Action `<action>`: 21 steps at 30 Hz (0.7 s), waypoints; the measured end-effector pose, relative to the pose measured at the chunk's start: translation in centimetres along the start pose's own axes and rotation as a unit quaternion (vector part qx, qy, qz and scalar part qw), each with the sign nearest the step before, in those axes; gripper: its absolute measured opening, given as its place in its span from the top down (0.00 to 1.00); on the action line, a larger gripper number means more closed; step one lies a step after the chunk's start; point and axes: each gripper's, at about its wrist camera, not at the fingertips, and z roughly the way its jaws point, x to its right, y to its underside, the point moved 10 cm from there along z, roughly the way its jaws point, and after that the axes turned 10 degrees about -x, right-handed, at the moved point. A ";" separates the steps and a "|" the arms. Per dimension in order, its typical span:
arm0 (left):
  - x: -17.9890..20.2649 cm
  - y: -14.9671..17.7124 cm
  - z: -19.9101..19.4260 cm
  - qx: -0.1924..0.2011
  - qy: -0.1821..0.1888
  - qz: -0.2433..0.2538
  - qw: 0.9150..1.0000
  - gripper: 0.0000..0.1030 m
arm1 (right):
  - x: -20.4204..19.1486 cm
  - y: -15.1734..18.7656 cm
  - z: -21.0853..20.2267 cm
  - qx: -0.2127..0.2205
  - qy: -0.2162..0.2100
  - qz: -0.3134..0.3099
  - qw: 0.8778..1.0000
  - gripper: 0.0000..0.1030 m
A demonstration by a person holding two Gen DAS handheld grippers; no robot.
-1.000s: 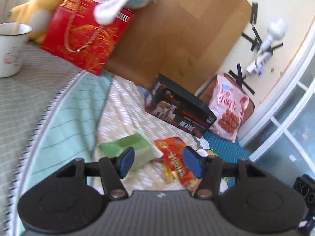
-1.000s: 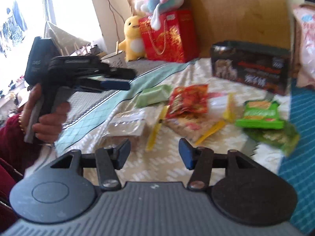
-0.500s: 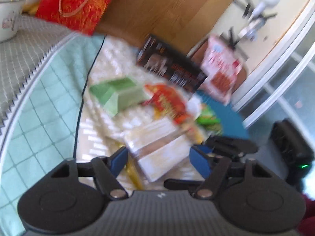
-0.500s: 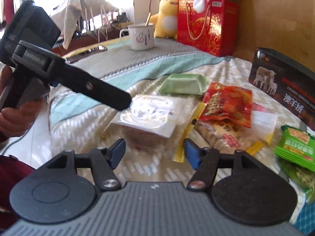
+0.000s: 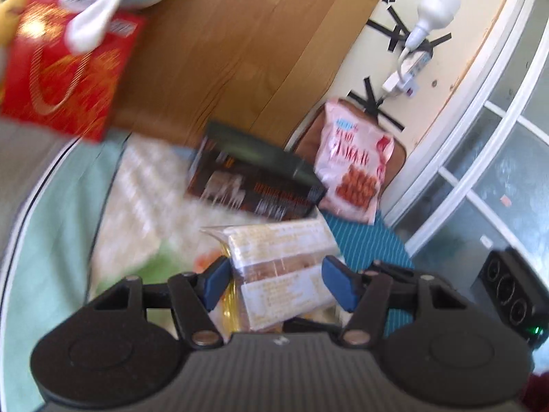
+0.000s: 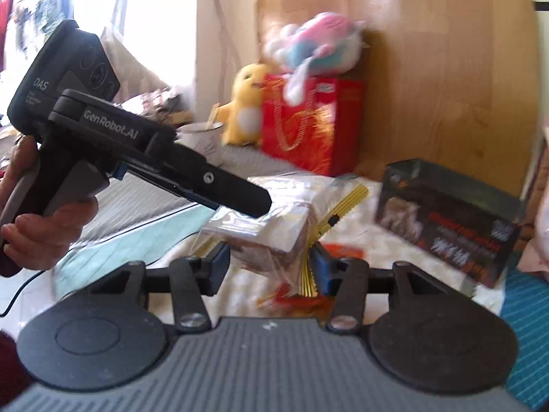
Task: Organize snacks
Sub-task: 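Lower the bread packet into the black tin box and release it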
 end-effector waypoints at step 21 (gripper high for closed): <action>-3.3 -2.8 2.2 0.061 -0.055 -0.025 0.996 0.29 | 14.9 -2.8 1.6 0.032 0.029 0.178 0.983 0.40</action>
